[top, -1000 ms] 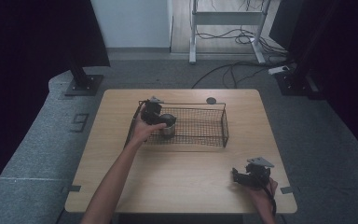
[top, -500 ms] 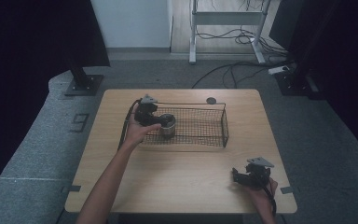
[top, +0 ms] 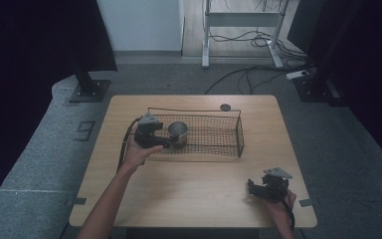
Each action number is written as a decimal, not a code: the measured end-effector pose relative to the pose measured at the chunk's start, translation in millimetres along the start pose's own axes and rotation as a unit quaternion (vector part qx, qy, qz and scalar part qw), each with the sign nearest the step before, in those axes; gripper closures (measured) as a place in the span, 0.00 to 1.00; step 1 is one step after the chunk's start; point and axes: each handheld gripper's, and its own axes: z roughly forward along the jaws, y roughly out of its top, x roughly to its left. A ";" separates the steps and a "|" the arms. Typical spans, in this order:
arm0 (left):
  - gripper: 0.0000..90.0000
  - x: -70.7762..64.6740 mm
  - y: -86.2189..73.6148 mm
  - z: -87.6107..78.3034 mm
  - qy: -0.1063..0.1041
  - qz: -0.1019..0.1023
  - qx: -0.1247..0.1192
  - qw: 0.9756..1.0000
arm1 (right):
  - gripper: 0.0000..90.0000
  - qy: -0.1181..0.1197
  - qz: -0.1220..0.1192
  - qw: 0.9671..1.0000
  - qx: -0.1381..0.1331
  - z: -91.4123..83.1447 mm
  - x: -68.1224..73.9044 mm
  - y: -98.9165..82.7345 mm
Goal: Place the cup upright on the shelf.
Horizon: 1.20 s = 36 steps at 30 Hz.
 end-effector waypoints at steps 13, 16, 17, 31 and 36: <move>0.16 -19.7 -51.0 -23.9 0.007 0.006 -0.003 1.000 | 0.10 0.000 -0.001 1.000 0.002 0.2 0.2 0.5; 0.16 -24.8 -63.1 -27.2 0.004 0.008 0.003 1.000 | 0.10 0.000 -0.001 1.000 0.002 0.3 0.3 0.6; 0.16 -26.3 -66.4 -28.0 0.004 0.008 0.004 1.000 | 0.10 0.000 -0.001 1.000 0.002 0.3 0.3 0.6; 0.16 -40.2 -130.9 -33.7 -0.001 -0.015 0.041 0.999 | 0.10 0.000 0.000 1.000 0.001 0.9 0.8 0.9; 0.16 -38.7 -140.2 -32.8 0.002 -0.021 0.054 0.998 | 0.10 0.000 0.000 1.000 0.000 1.2 1.1 1.1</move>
